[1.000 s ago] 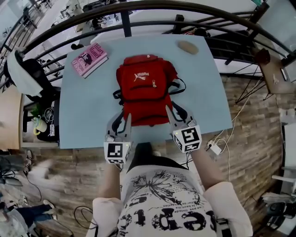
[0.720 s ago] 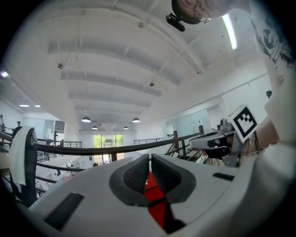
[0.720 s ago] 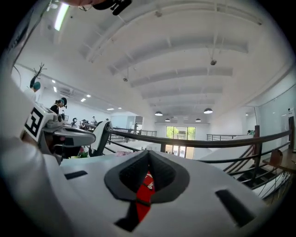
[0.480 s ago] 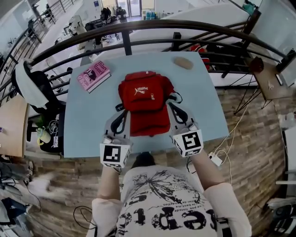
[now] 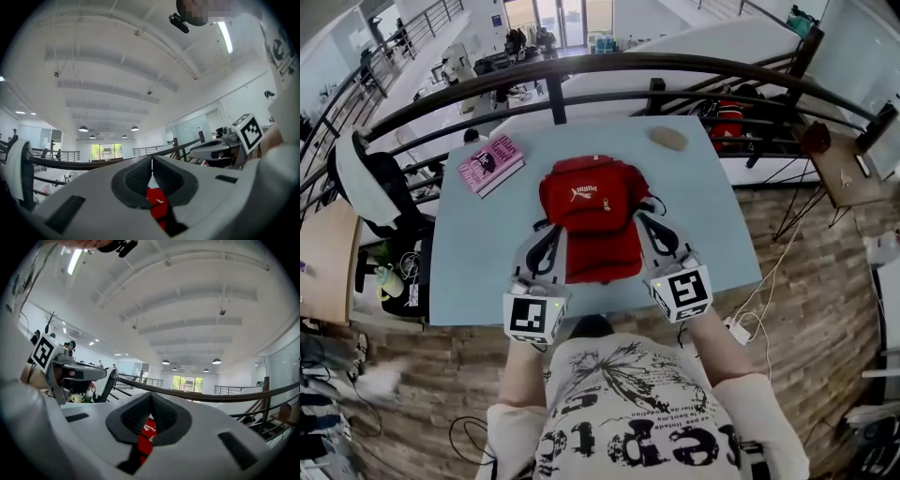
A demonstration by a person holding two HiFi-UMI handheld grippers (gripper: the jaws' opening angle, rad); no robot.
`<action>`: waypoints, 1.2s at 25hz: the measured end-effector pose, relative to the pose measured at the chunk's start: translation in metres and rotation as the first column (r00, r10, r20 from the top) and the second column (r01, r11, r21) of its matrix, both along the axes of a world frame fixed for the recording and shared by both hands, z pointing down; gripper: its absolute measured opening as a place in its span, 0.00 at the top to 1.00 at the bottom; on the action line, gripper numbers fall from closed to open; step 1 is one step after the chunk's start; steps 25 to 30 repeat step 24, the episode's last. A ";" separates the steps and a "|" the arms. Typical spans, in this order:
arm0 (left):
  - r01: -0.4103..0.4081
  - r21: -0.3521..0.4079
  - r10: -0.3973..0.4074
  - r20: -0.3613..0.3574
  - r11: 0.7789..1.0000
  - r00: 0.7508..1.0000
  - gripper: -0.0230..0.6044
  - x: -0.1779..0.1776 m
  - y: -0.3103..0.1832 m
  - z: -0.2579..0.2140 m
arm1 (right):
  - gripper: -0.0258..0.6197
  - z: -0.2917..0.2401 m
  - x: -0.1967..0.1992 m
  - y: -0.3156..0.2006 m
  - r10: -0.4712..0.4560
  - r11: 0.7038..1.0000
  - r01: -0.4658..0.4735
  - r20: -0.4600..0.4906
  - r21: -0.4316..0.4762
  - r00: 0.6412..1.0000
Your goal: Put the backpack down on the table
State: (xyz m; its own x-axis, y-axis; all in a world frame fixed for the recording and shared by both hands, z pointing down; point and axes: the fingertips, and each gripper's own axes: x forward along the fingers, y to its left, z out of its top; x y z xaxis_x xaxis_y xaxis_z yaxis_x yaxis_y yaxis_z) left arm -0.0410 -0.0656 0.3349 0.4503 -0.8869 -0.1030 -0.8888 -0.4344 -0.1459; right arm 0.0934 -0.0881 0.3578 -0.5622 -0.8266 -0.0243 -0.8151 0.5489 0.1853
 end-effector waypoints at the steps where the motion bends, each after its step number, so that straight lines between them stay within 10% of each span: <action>1: -0.001 0.000 0.001 -0.002 1.000 1.000 0.94 0.001 0.001 0.001 | 0.97 0.000 0.000 0.001 -0.004 1.000 0.004 -0.002 -0.001 1.000; 30: 0.037 -0.034 -0.037 -0.009 0.999 0.999 0.94 0.004 0.004 -0.005 | 0.97 0.007 -0.004 0.006 -0.051 0.998 0.052 0.015 -0.028 0.999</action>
